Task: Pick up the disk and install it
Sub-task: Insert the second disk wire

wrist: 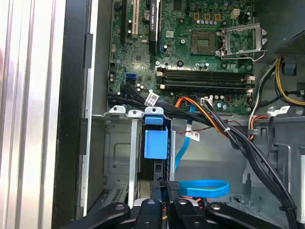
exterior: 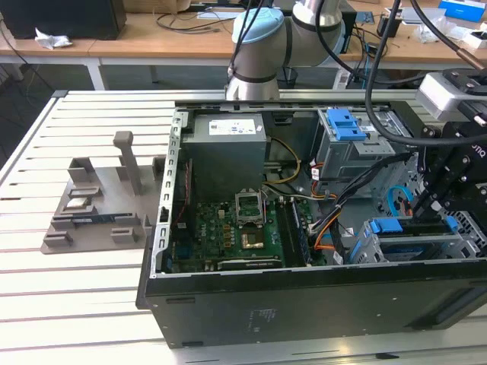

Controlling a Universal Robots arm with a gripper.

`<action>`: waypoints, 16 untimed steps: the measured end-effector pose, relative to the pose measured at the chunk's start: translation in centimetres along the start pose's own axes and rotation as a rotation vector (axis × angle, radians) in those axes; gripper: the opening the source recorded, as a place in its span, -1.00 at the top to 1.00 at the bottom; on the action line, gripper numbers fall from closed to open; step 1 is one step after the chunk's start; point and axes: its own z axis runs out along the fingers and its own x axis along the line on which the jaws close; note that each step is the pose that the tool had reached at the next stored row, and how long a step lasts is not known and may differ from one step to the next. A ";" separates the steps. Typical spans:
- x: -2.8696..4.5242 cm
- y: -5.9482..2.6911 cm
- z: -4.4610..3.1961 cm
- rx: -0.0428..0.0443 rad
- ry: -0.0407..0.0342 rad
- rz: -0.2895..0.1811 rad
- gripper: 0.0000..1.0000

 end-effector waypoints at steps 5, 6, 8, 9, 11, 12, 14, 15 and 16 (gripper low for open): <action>0.00 -0.06 0.27 0.0000 0.0032 -0.005 0.68; 0.00 -0.07 0.34 -0.0001 0.0040 -0.006 0.68; -0.01 -0.08 0.51 -0.0001 0.0047 -0.008 0.68; -0.01 -0.09 0.57 -0.0001 0.0046 -0.008 0.68; -0.01 -0.09 0.69 -0.0001 0.0047 -0.008 0.68; -0.01 -0.10 0.77 -0.0002 0.0048 -0.008 0.68; -0.01 -0.11 0.89 -0.0001 0.0053 -0.008 0.68; -0.01 -0.11 0.94 -0.0001 0.0053 -0.008 0.68; -0.01 -0.11 0.96 -0.0001 0.0052 -0.008 0.68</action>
